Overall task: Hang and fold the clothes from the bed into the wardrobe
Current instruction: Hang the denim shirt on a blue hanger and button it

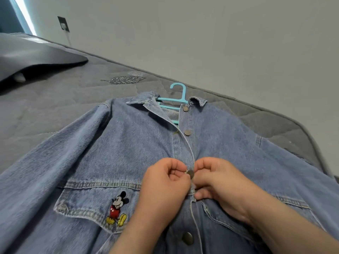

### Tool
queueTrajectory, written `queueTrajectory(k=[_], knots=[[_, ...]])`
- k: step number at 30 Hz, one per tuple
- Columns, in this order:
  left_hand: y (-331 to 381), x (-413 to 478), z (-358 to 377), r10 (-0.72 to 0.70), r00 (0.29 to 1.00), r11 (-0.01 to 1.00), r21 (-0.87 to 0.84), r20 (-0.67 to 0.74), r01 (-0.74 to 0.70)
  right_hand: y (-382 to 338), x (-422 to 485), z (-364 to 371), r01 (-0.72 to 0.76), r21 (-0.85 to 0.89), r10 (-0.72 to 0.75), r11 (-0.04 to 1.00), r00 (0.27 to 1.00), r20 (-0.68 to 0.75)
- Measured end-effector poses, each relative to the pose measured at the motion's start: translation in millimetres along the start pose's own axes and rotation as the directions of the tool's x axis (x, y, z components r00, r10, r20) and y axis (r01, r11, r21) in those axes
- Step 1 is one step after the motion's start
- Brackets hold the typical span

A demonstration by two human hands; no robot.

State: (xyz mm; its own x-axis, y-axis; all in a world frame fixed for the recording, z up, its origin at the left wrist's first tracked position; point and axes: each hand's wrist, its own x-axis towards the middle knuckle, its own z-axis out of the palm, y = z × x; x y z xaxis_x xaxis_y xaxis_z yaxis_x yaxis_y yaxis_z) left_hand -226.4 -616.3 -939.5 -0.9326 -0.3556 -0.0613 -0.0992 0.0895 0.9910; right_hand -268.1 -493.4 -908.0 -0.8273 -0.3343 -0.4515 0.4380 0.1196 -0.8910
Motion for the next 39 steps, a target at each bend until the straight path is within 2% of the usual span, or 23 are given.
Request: queueTrajectory(k=[2,6,8,10,12,14,16,18,19,21,22,24,25,26,28,29,30,34,39], knots=[[-3.1,-0.1,0.1,0.027,1.000,1.000,0.003,0.010,-0.027,-3.1,0.8,-4.1,-0.045,0.091,0.040,0.995,0.998,0.050],[-4.7,0.1,-1.5,0.040,0.998,0.998,-0.045,0.044,-0.038,-2.8,7.9,-2.2,-0.076,-0.030,0.075,0.997,0.997,-0.033],[-6.5,-0.6,-1.4,0.078,0.996,0.996,0.028,0.045,-0.079,-5.5,9.5,-2.0,-0.124,-0.066,0.122,0.990,0.992,-0.029],[-9.0,-1.5,0.2,0.135,0.990,0.969,0.200,0.048,-0.142,-11.7,8.7,-3.5,-0.158,-0.163,0.162,0.974,0.987,0.010],[-6.9,-0.1,1.9,0.172,0.982,0.887,0.422,0.076,-0.188,-24.0,8.9,-6.4,-0.127,-0.303,0.139,0.945,0.990,0.016],[3.5,6.9,5.4,0.145,0.979,0.753,0.626,0.140,-0.202,-44.3,19.1,-11.5,0.007,-0.375,-0.026,0.927,0.999,-0.046],[21.2,18.2,5.1,0.084,0.975,0.612,0.761,0.205,-0.213,-66.4,41.4,-15.7,0.152,-0.414,-0.211,0.897,0.972,-0.100],[44.1,39.4,2.2,-0.027,0.957,0.503,0.831,0.288,-0.236,-77.8,68.2,-17.6,0.183,-0.608,-0.265,0.772,0.963,-0.046],[56.4,55.4,1.1,-0.083,0.946,0.484,0.843,0.312,-0.235,-77.5,81.0,-19.0,0.176,-0.705,-0.234,0.687,0.972,0.015],[71.0,91.6,-0.5,-0.138,0.960,0.505,0.851,0.244,-0.144,-69.7,98.9,-23.1,0.169,-0.792,-0.142,0.587,0.984,0.106],[72.7,106.6,-0.6,-0.126,0.974,0.505,0.857,0.189,-0.101,-65.9,104.6,-26.6,0.167,-0.777,-0.113,0.607,0.986,0.124],[59.3,124.4,0.5,-0.109,0.983,0.491,0.868,0.151,-0.079,-60.0,111.3,-33.2,0.137,-0.680,-0.065,0.720,0.989,0.130],[48.7,127.2,-0.6,-0.098,0.986,0.522,0.850,0.135,-0.064,-57.4,114.0,-34.5,0.127,-0.636,-0.054,0.761,0.990,0.134],[39.1,127.8,-2.6,-0.070,0.992,0.589,0.807,0.104,-0.044,-54.5,116.4,-36.2,0.124,-0.611,-0.058,0.782,0.990,0.128],[27.3,130.1,-4.6,0.004,0.999,0.808,0.588,0.036,-0.025,-49.3,119.7,-39.9,0.147,-0.599,-0.111,0.787,0.989,0.096],[24.9,130.6,-5.1,0.040,0.999,0.876,0.480,0.017,-0.043,-47.9,118.5,-39.1,0.167,-0.606,-0.147,0.777,0.986,0.084],[25.2,129.4,-4.6,0.058,0.998,0.899,0.434,0.029,-0.064,-47.2,116.4,-37.2,0.193,-0.610,-0.185,0.769,0.980,0.077],[23.9,118.7,4.6,0.075,0.989,0.826,0.548,0.126,-0.133,-49.7,110.2,-31.5,0.218,-0.558,-0.235,0.801,0.971,0.042],[24.0,116.3,14.7,0.119,0.993,0.817,0.567,0.015,-0.107,-50.9,111.0,-27.3,0.148,-0.286,-0.149,0.947,0.989,0.018]])
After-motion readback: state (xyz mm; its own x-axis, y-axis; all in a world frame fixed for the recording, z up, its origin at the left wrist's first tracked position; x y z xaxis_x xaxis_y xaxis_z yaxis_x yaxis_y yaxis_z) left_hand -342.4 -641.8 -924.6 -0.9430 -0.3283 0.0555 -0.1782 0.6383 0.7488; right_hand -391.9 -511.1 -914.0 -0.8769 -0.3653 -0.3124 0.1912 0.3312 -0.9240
